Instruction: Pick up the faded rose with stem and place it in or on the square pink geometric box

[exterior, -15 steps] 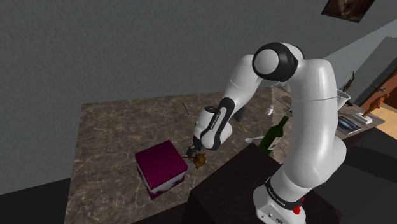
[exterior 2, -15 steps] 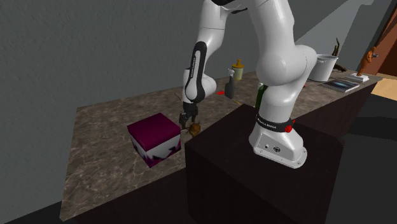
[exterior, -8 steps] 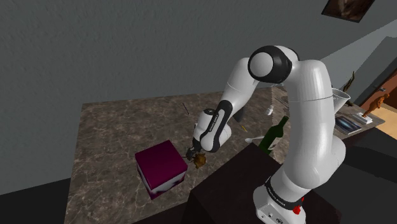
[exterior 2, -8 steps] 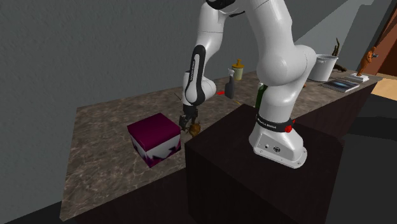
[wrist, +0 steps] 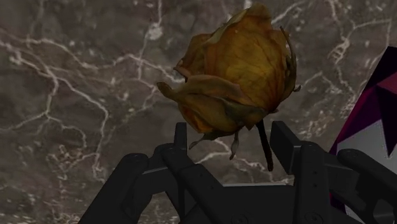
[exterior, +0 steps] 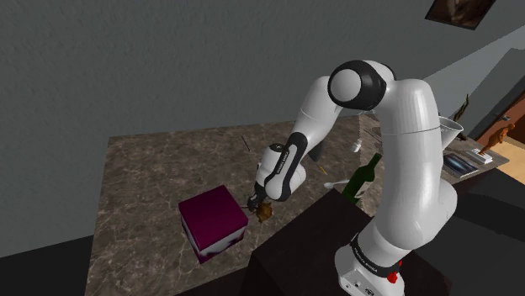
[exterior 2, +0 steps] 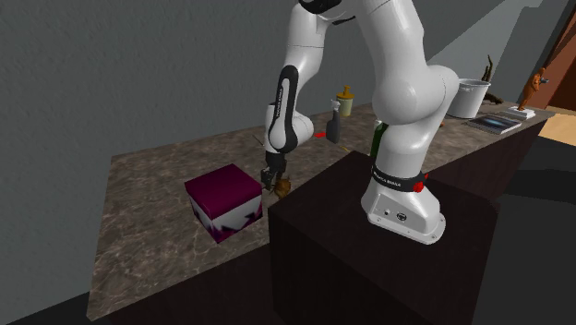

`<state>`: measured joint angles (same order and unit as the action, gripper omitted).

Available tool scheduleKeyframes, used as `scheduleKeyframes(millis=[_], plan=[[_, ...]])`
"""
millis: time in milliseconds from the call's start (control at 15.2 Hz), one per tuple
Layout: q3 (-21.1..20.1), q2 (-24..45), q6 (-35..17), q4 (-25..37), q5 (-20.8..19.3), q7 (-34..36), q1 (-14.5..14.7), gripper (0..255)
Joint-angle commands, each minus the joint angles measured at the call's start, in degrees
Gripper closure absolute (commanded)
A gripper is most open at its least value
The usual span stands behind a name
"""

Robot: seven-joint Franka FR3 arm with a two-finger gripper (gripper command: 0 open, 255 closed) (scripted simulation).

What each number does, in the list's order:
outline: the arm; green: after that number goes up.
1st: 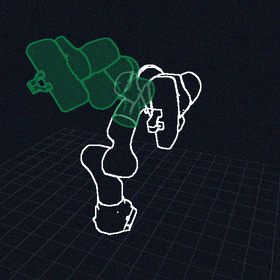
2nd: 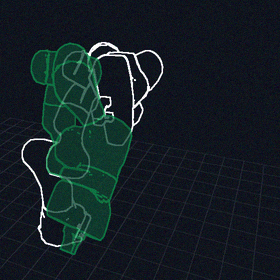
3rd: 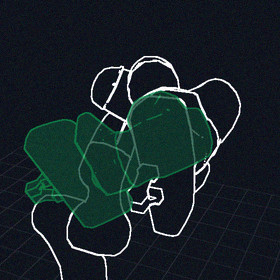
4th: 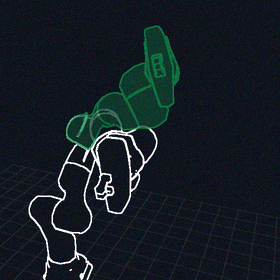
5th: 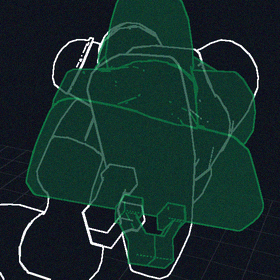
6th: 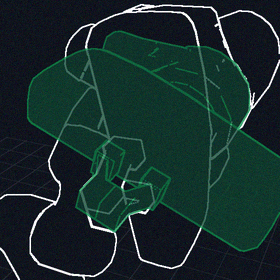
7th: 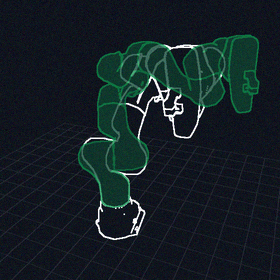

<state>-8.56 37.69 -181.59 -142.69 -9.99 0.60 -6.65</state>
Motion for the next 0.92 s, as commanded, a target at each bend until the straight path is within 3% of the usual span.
scheduleKeyframes(millis=[0,198,858], plan=[[0.0,0.0,0.0,0.0,0.0,0.0,0.0,255],[0.0,0.0,0.0,0.0,0.0,0.0,0.0,255],[-4.8,-9.8,6.0,-4.2,0.8,-0.3,-4.5,255]])
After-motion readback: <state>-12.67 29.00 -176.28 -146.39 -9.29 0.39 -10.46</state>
